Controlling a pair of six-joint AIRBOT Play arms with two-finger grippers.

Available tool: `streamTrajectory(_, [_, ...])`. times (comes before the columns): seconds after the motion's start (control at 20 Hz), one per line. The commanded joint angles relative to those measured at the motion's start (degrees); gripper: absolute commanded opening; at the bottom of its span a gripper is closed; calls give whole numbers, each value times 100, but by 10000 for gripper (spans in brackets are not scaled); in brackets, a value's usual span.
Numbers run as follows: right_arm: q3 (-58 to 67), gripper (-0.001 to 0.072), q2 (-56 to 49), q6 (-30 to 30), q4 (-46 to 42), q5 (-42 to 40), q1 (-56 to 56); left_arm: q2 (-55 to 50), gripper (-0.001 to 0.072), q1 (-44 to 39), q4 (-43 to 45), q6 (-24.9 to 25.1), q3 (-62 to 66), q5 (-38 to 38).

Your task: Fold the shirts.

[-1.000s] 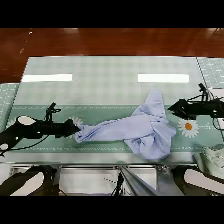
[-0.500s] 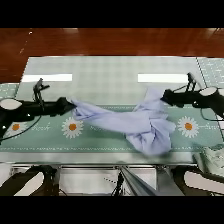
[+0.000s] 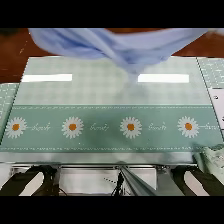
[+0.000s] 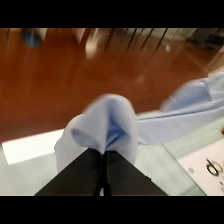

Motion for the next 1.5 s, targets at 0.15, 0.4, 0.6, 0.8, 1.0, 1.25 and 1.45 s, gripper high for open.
streamTrajectory(0.15, [1051, 25, 1152, -35, -179, -275, -13, 470, 24, 4, 166, -179, 1239, -57])
streamTrajectory(0.4, [1259, 25, 1567, -15, -295, -192, -13, 1241, 24, 4, 450, -299, 1241, -155])
streamTrajectory(0.6, [1259, 25, 1856, 1202, -1718, 1049, -13, 1937, 24, 4, 2284, -1530, 1239, -1001])
streamTrajectory(0.8, [1259, 25, 1727, 1801, -3279, 2780, -13, 2006, 24, 4, 3283, -2236, 1099, -3003])
streamTrajectory(1.0, [1257, 25, 977, 1775, -3447, 4498, -13, 2011, 24, 4, 3274, -2260, -138, -3289])
streamTrajectory(1.25, [1257, 26, -802, 1469, -2562, 4548, 15, 2009, 24, -2, 2973, -2256, -2573, -2402])
streamTrajectory(1.45, [1257, 26, -2385, 1375, -1746, 3335, 15, 2009, 24, -9, 2004, -2249, -4310, -901])
